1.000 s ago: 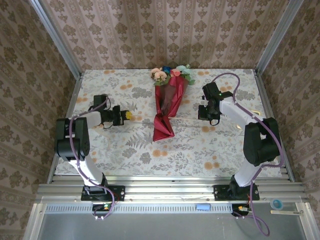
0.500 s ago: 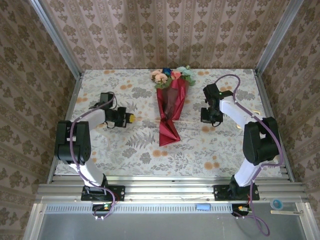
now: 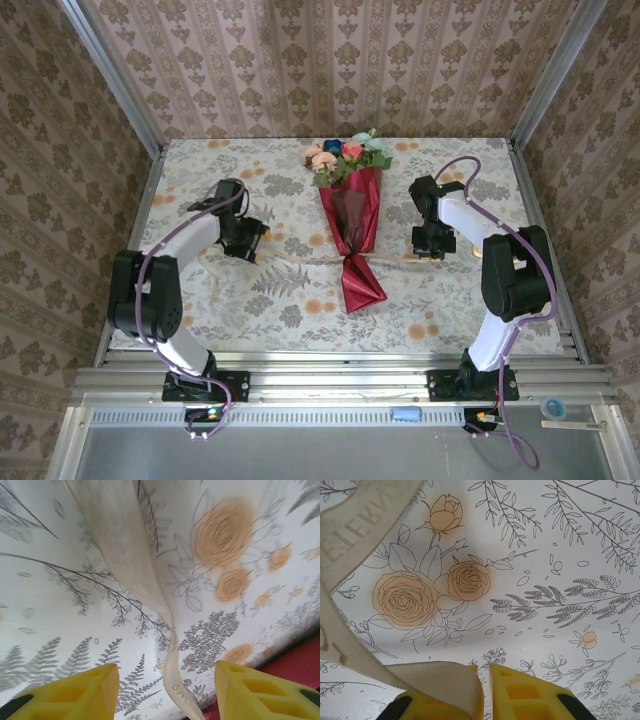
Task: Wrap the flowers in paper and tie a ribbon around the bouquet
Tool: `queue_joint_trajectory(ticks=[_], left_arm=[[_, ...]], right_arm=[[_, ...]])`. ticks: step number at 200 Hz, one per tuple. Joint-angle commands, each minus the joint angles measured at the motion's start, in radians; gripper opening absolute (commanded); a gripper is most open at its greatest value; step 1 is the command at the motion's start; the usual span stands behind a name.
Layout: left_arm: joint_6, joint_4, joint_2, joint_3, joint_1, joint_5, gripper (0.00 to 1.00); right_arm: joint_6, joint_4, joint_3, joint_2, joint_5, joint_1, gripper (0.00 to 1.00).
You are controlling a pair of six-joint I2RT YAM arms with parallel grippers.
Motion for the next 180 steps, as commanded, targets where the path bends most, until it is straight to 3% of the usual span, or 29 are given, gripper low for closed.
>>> queue_joint_trajectory(ticks=[1,14,101,144,180], left_arm=[[0.010,-0.152,-0.018,0.024,0.006,-0.109,0.51],[-0.029,-0.194,0.026,0.047,0.015,-0.103,0.50],[-0.086,-0.072,0.284,0.190,-0.008,-0.007,0.52],[-0.145,0.055,0.293,0.097,-0.036,0.064,0.22],[-0.123,0.043,0.251,0.097,-0.046,0.065,0.05]], right_arm=[[0.021,-0.029,0.019,-0.002,0.020,0.001,0.16],[0.021,-0.026,0.019,0.002,0.017,0.003,0.16],[0.034,-0.013,-0.003,-0.006,0.006,0.010,0.16],[0.039,-0.012,-0.006,-0.006,0.006,0.013,0.17],[0.035,-0.020,0.011,0.008,0.013,0.015,0.20]])
